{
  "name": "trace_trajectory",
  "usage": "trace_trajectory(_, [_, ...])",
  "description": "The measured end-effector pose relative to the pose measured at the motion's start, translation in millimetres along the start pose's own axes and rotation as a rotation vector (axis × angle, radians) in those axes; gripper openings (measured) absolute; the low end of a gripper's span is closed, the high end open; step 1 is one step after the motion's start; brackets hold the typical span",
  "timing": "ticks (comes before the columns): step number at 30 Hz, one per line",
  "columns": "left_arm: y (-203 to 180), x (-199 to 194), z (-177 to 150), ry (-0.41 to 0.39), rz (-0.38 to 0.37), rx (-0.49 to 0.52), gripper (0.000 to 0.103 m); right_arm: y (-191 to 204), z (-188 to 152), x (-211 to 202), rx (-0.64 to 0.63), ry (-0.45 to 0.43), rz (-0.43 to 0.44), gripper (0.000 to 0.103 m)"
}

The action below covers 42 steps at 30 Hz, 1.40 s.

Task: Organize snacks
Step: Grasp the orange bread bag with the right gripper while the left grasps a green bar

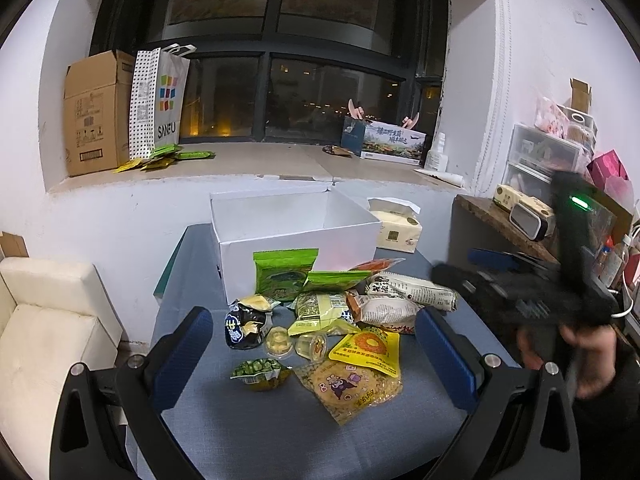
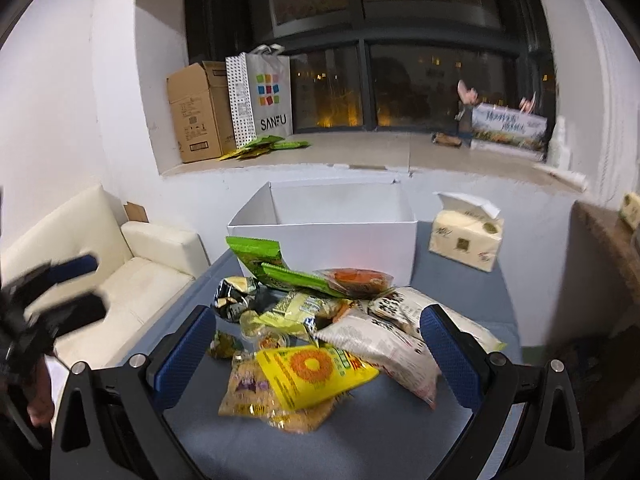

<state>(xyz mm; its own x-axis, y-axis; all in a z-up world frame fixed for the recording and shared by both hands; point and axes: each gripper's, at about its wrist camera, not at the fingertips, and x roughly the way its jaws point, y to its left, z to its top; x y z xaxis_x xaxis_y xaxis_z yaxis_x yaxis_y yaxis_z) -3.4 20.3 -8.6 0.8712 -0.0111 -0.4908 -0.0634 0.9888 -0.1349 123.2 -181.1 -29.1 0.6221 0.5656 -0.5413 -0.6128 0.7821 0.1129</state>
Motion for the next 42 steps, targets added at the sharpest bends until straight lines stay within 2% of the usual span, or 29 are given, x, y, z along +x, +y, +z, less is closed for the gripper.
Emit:
trace_trajectory(3, [2.8,1.0,0.8,0.003,0.016,-0.001,0.103,-13.8,18.8,32.4,0.05,0.067,0.0,0.103])
trace_trajectory(6, [9.5,4.2,0.6,0.007,0.041,-0.022,0.103,-21.7,39.9,68.1,0.047,0.13,-0.055,0.103])
trace_trajectory(11, [24.6,9.6,-2.3,0.032,0.037,-0.075,0.103,-37.5,62.0,136.4,0.093,0.306,-0.073,0.103])
trace_trajectory(16, [32.7,10.9,-6.9,0.038,0.04,-0.084,0.103,-31.3,50.0,171.6,0.074,0.356,-0.112,0.103])
trace_trajectory(18, [35.4,11.1,-8.5,0.04,0.044,-0.087,0.103,-27.6,39.8,179.5,0.074,0.353,-0.118,0.103])
trace_trajectory(21, [38.4,11.4,-10.7,0.04,0.045,-0.091,0.103,-24.5,25.0,189.2,0.047,0.343,-0.176,0.103])
trace_trajectory(22, [39.1,12.1,-11.4,0.041,0.049,-0.091,0.103,-25.6,20.2,190.4,0.053,0.331,-0.19,0.102])
trace_trajectory(23, [39.6,13.2,-11.9,0.045,0.051,-0.091,0.103,-27.6,17.1,190.6,0.061,0.321,-0.199,0.093])
trace_trajectory(25, [39.4,14.0,-13.0,0.046,0.052,-0.089,0.103,-30.3,10.6,191.3,0.059,0.318,-0.225,0.089])
trace_trajectory(29, [37.6,16.8,-15.5,0.054,0.057,-0.078,0.103,-30.5,3.5,177.2,0.062,0.275,-0.208,0.075])
trace_trajectory(35, [35.1,34.7,-15.4,0.081,0.057,-0.064,0.103,-28.5,0.3,130.1,0.064,0.208,-0.147,0.072])
trace_trajectory(42, [29.1,102.1,7.3,0.119,0.073,-0.054,0.103,-37.8,-9.8,56.4,0.115,0.069,-0.149,0.072])
